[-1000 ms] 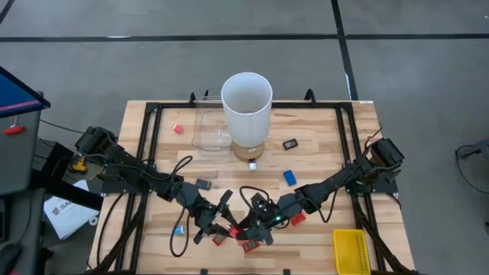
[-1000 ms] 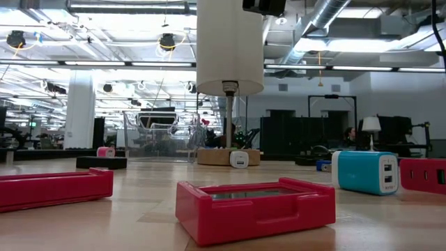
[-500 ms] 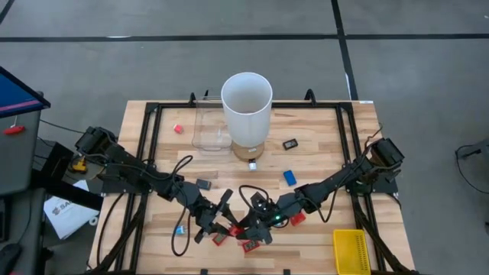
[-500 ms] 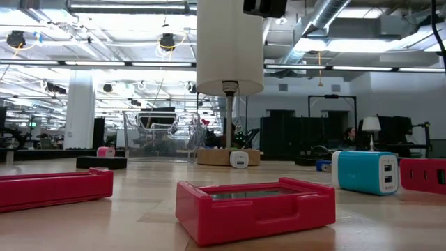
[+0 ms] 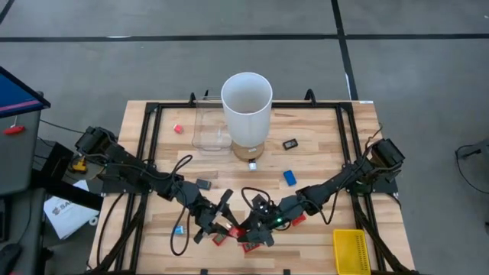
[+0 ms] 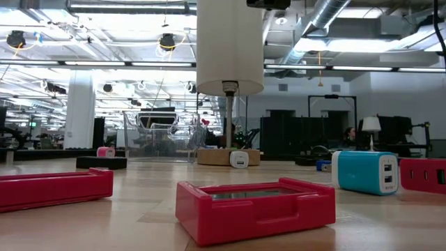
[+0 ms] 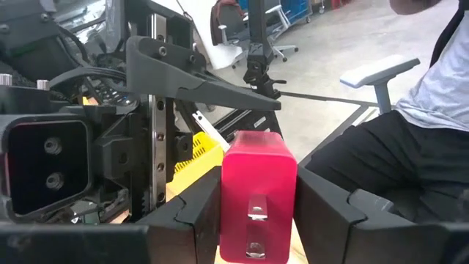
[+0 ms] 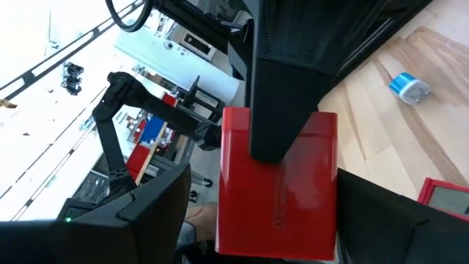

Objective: Pick & Place Office items
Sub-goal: Put the top red charger adapter into the transparent bin

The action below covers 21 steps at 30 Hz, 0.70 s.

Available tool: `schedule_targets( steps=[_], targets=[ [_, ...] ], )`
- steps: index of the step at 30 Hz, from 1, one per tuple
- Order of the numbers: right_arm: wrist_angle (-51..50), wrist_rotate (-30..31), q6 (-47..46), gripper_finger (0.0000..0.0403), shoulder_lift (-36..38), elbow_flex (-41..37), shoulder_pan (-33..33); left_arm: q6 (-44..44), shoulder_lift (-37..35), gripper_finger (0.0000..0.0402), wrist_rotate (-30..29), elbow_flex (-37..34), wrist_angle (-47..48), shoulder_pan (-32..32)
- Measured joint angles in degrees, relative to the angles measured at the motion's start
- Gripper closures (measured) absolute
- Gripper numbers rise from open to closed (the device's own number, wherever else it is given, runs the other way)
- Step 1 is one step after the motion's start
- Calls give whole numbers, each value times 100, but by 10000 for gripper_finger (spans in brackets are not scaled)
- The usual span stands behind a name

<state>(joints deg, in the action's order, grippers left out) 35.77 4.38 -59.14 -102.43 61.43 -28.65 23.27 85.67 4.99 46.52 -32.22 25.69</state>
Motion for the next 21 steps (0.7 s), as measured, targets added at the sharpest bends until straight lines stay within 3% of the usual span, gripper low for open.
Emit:
schedule_targets(
  steps=[21],
  targets=[
    [-143, 179, -238, 105, 0, 0, -225, 2, -20, 259, -143, 0, 121, -56]
  ],
)
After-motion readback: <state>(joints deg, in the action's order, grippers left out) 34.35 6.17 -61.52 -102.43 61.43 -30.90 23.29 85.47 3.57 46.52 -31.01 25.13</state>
